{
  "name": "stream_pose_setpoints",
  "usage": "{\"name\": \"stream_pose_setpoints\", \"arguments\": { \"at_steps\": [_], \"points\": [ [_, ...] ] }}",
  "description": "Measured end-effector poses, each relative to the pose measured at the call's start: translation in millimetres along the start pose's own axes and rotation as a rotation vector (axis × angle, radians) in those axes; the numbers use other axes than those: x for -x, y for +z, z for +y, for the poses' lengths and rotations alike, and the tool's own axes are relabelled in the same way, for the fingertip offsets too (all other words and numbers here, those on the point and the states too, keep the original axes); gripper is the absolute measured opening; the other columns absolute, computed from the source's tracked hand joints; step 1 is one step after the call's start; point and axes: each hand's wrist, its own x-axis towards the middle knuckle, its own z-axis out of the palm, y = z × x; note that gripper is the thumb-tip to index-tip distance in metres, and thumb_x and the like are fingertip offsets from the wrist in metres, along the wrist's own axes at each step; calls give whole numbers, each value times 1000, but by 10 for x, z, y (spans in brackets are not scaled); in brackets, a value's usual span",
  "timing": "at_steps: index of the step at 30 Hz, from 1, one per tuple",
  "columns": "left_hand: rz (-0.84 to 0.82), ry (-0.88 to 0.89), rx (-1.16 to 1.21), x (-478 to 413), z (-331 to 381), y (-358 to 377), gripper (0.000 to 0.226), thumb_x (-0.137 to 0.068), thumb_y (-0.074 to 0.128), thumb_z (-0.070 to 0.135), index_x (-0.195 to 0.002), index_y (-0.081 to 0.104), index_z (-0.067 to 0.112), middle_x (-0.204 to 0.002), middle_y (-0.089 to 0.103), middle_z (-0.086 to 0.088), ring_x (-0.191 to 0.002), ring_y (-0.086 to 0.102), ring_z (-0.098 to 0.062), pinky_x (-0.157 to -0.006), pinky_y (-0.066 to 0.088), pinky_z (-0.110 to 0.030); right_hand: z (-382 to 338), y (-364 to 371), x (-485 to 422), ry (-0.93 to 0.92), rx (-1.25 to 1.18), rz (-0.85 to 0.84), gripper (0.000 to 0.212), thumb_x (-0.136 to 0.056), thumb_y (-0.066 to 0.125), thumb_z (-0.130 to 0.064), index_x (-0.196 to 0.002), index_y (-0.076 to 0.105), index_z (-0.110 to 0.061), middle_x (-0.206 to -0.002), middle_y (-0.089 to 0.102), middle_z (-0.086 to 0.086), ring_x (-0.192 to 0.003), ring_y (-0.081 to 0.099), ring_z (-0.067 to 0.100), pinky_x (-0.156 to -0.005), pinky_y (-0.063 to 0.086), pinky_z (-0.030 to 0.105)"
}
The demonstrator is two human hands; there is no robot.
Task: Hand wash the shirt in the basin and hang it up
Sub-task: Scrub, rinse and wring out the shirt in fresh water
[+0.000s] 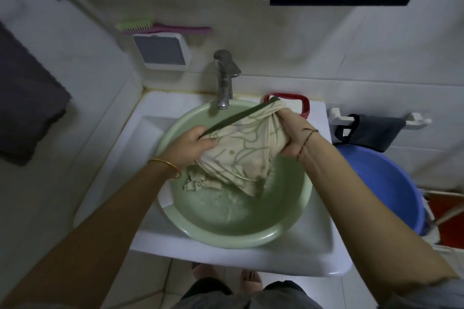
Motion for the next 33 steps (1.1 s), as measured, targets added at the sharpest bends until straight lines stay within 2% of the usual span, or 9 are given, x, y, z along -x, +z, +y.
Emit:
{"name": "stream_pose_setpoints", "arguments": {
  "at_steps": [2, 5, 9, 11, 14, 18, 23, 28, 33],
  "points": [
    [-19, 49, 90, 21, 169, -25, 12, -90, 58, 2, -93, 57, 14, -84, 58, 1, -67, 61, 1, -64, 48, -11, -119, 51, 84, 4, -33, -55, 38, -95, 45, -42, -82, 67, -13, -74, 70, 7, -64, 68, 21, -60, 54, 31],
    [3, 100, 102, 30, 515, -202, 12, -82, 66, 6, -85, 58, 14, -79, 60, 0, -62, 61, 2, -60, 48, -12, -312, 126, 222, -44, -59, -154, 55, -97, 37, -46, -78, 72, -9, -73, 72, 10, -62, 70, 22, -53, 58, 36],
    [-19, 88, -18, 55, 867, -460, 44, -58, 71, 48, -90, 66, 18, -98, 68, -12, -95, 62, -25, -88, 47, -37, -500, 156, 268, -187, 53, -15, 51, -94, 43, -48, -109, 68, -6, -102, 71, 13, -89, 69, 27, -76, 57, 44],
    [-50, 87, -237, 79, 878, -485, 48, -66, 69, 60, -92, 66, 20, -96, 68, -5, -91, 62, -20, -85, 49, -33, -491, 72, 184, -350, 436, 224, 46, -94, 45, -39, -115, 60, -1, -114, 64, 19, -104, 62, 34, -92, 50, 43],
    [-169, -5, -624, 114, 723, -447, 42, -74, 57, 65, -93, 63, 28, -90, 62, 13, -82, 57, -4, -66, 43, -16, -296, -119, 84, -495, 1029, 351, 25, -96, 41, -21, -102, 59, -4, -104, 60, 20, -98, 55, 30, -82, 40, 30],
    [-183, -58, -713, -39, 263, -207, 45, -83, 67, 43, -120, 61, 19, -119, 63, -3, -107, 57, -17, -87, 41, -23, 44, -317, -77, -333, 1478, 445, 27, -95, 42, -29, -110, 57, -12, -114, 62, 14, -104, 57, 34, -85, 43, 39],
    [124, -194, -672, -335, -122, 486, 43, -90, 57, 31, -123, 43, 8, -124, 56, -17, -115, 52, -36, -94, 43, -38, 345, -362, -338, -261, 1201, 368, 24, -92, 48, -17, -114, 44, -8, -99, 53, 9, -92, 52, 28, -80, 40, 36],
    [365, -101, -513, -382, -479, 884, 39, -87, 51, 4, -123, 38, 9, -119, 42, -21, -102, 50, -39, -82, 40, -38, 698, -376, -691, -173, 766, 447, 46, -89, 53, -6, -133, 38, -9, -125, 51, 13, -112, 51, 26, -94, 40, 30],
    [234, -11, -682, -473, -834, 930, 40, -89, 54, 25, -126, 46, 15, -127, 37, -17, -109, 46, -35, -91, 38, -35, 1116, -229, -940, -205, 600, 639, 40, -81, 62, -8, -116, 43, -7, -124, 47, 17, -112, 49, 35, -98, 40, 39]
  ]
}}
